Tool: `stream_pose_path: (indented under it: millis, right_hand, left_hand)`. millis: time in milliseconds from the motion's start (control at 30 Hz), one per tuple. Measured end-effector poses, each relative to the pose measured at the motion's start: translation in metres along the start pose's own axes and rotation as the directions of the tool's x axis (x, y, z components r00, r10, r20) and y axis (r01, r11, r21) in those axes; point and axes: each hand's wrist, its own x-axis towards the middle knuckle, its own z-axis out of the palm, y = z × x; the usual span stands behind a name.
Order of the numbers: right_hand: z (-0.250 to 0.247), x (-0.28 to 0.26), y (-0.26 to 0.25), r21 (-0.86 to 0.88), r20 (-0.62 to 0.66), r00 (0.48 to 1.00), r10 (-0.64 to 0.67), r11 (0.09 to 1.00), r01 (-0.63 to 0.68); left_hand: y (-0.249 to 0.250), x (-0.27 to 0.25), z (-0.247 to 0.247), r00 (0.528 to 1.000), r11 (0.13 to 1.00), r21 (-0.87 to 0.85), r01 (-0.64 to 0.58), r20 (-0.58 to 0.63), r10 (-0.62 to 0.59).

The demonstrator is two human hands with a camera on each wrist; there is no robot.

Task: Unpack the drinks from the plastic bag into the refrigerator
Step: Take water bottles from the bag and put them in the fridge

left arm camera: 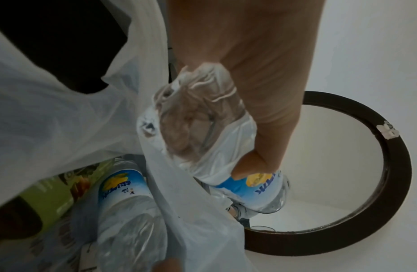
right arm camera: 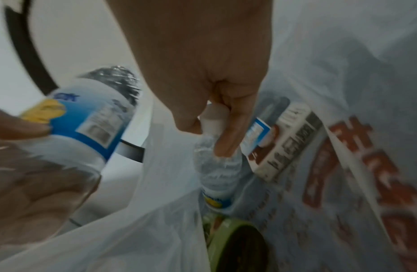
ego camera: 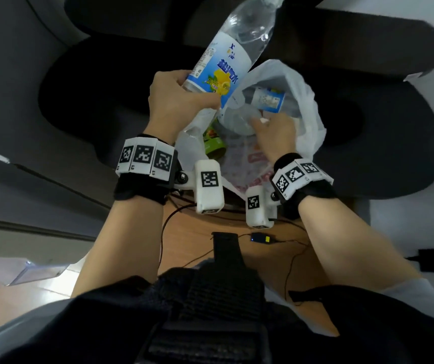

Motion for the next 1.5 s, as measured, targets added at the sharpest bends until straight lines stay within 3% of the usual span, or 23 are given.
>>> stream_pose_path:
  millis: [267, 433, 700, 867, 1100, 1333, 1500]
  right_hand:
    - [-0.047, -0.018, -0.033, -0.091, -0.194, 0.957, -0.214, 0.976, 0.199]
    - [-0.052, -0.023, -0.037, -0.060, -0.217, 0.946, -0.239, 0.971, 0.231]
    - [-0.037, -0.012, -0.033, -0.014, -0.018, 0.968, -0.250, 0.968, 0.250]
    - [-0.021, -0.021, -0.014, 0.292, 0.108, 0.986, -0.125, 0.952, 0.089]
    - [-0.009, -0.029, 0.004, 0.269, -0.002, 0.998, -0.065, 0.961, 0.063]
    - [-0.021, -0.047, 0.000, 0.232, -0.063, 0.981, -0.183, 0.953, 0.193]
    - [-0.047, -0.075, -0.022, 0.283, -0.209, 0.923, -0.324, 0.883, 0.374]
  left_hand:
    - [0.008, -0.005, 0.017, 0.997, 0.998, -0.059, -0.038, 0.070, 0.042]
    - [0.011, -0.011, 0.018, 0.993, 0.996, -0.077, -0.053, 0.100, 0.061]
    - [-0.007, -0.014, 0.016, 0.997, 0.988, -0.153, -0.026, 0.066, 0.037]
    - [-0.014, -0.010, 0.011, 0.998, 0.967, -0.254, 0.007, 0.067, 0.010]
    - [-0.020, -0.013, 0.021, 0.997, 0.966, -0.256, 0.023, 0.082, -0.002]
    - [-0.013, -0.034, 0.019, 0.998, 0.947, -0.320, -0.009, 0.056, 0.029]
    - [-0.006, -0.077, 0.004, 0.996, 0.915, -0.395, -0.081, 0.005, 0.091]
